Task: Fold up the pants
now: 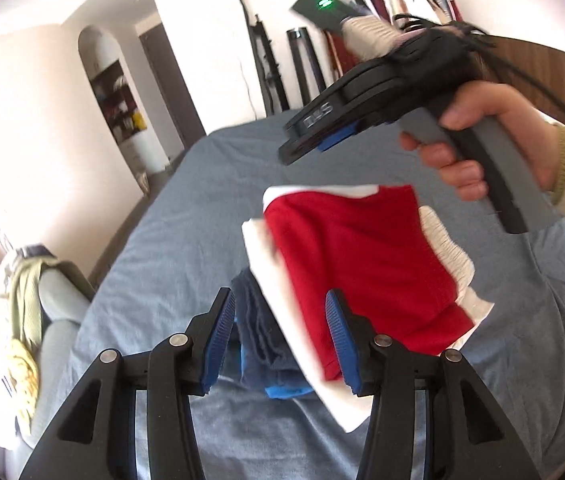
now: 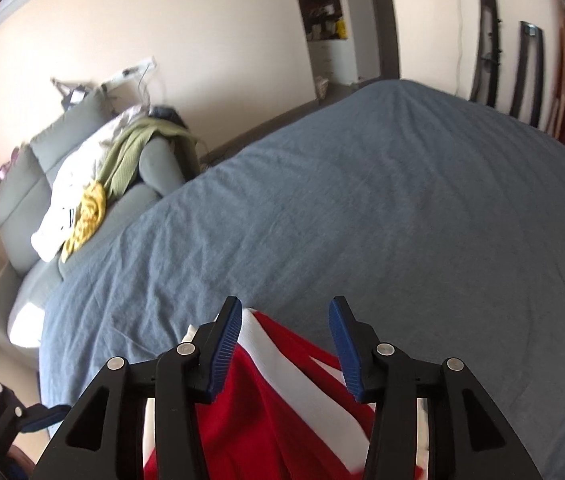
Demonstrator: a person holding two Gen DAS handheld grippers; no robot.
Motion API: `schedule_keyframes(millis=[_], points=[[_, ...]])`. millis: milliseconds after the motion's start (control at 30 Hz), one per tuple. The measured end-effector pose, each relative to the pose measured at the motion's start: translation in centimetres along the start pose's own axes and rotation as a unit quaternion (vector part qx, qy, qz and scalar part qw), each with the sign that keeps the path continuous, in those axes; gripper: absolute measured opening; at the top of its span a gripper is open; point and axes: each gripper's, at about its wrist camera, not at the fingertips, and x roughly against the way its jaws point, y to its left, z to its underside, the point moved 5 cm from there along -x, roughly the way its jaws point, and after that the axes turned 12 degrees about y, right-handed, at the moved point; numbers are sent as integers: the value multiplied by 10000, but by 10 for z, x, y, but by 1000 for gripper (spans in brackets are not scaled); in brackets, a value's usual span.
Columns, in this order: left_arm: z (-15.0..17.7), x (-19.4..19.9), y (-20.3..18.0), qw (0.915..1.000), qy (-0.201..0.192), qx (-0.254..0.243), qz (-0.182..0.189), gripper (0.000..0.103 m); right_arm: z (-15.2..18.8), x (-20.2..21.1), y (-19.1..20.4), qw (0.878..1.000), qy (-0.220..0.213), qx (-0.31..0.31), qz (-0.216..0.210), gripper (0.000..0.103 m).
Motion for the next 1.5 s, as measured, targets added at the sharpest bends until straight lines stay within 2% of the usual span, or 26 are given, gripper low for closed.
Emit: schedule_keyframes(millis=[167, 267, 400, 533, 733, 833, 933, 1067, 1267, 1500], points=[[-8, 24, -17, 9996, -228, 7, 174, 47, 31, 60, -23, 9970, -532, -468, 306, 46], [-12, 39, -25, 9991, -390, 37, 184, 53, 60, 91, -32, 9933, -749, -753, 455, 58], [-13, 56, -34, 9983, -514, 40, 268, 56, 104, 123, -38, 9867, -909, -1082, 799, 63], [-6, 72, -46, 9979, -594, 32, 268, 59, 149, 142, -36, 9802, -980, -1465, 904, 68], [15, 84, -63, 9974, -652, 171, 274, 66, 205, 159, -30, 9698, -1131, -1759, 1257, 75], [29, 83, -73, 9972, -672, 234, 237, 71, 233, 164, -24, 9624, -1291, -1878, 1476, 83], [43, 81, -80, 9970, -654, 345, 206, 74, 257, 163, -22, 9596, -1303, -1839, 1682, 85], [62, 80, -90, 9961, -700, 503, 170, 80, 289, 156, -19, 9604, -1290, -1875, 1609, 85], [93, 84, -111, 9935, -979, 572, 119, 86, 328, 151, -17, 9553, -1529, -1960, 1602, 85], [134, 101, -130, 9919, -1171, 495, 42, 86, 373, 150, -2, 9490, -1787, -1988, 1672, 85]])
